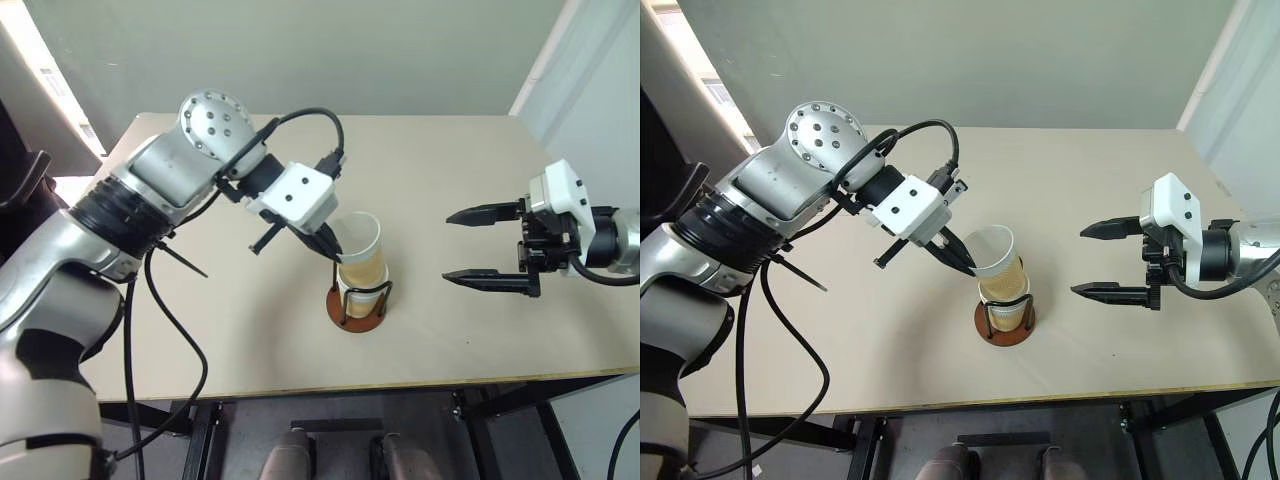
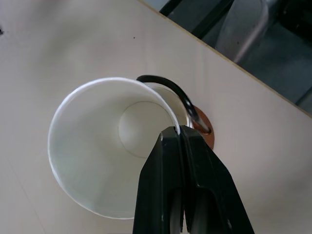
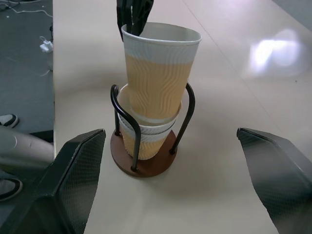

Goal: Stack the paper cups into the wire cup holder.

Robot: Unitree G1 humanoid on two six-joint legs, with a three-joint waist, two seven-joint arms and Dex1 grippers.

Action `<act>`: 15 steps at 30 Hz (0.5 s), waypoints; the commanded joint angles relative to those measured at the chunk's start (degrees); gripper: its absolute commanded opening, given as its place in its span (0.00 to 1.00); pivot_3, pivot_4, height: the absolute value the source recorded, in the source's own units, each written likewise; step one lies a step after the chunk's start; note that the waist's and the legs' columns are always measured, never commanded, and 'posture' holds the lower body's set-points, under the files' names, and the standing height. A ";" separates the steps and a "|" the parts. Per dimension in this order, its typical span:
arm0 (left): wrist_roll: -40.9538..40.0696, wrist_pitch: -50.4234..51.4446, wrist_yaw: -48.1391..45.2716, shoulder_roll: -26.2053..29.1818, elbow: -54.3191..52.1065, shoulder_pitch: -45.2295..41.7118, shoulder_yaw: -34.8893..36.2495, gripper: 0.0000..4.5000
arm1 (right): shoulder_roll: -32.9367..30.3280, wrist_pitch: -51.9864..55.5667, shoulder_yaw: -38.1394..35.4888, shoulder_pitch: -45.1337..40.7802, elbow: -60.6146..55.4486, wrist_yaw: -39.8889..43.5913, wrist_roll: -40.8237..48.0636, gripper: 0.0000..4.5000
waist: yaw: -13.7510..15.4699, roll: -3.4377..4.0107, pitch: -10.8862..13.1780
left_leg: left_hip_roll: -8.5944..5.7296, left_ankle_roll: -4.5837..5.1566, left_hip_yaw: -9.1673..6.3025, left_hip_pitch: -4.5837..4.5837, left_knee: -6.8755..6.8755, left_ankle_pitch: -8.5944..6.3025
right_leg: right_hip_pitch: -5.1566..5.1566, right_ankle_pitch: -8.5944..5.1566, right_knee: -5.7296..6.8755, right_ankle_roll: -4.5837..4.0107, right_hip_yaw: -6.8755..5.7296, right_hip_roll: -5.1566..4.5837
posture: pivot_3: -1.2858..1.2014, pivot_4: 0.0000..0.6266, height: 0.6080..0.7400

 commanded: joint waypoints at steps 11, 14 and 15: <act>4.61 0.84 -1.97 -4.03 3.17 1.28 9.38 0.91 | -0.23 -1.14 0.27 -1.20 0.28 1.07 0.03 1.00 | 0.06 0.00 0.00 | 0.00 0.00 -0.01 0.00 -0.06 0.00 | 0.01 0.00 -0.04 0.00 -0.01 0.00 | 0.52 0.24 1.00; 7.08 2.69 -1.26 -5.00 4.41 2.99 14.09 0.99 | 0.41 -1.74 1.66 -2.51 1.60 1.73 -0.35 1.00 | -0.09 0.01 0.00 | 0.00 0.00 0.02 0.00 -0.05 0.00 | 0.00 0.01 -0.03 0.01 0.00 0.00 | 0.52 0.24 1.00; 6.63 5.40 -0.68 -3.88 4.09 4.50 16.29 0.99 | 1.01 -2.16 2.69 -3.52 2.79 2.08 -0.77 1.00 | -0.22 0.02 -0.01 | 0.00 0.00 0.02 0.01 -0.05 0.00 | 0.00 0.01 -0.02 0.01 0.01 0.00 | 0.52 0.24 1.00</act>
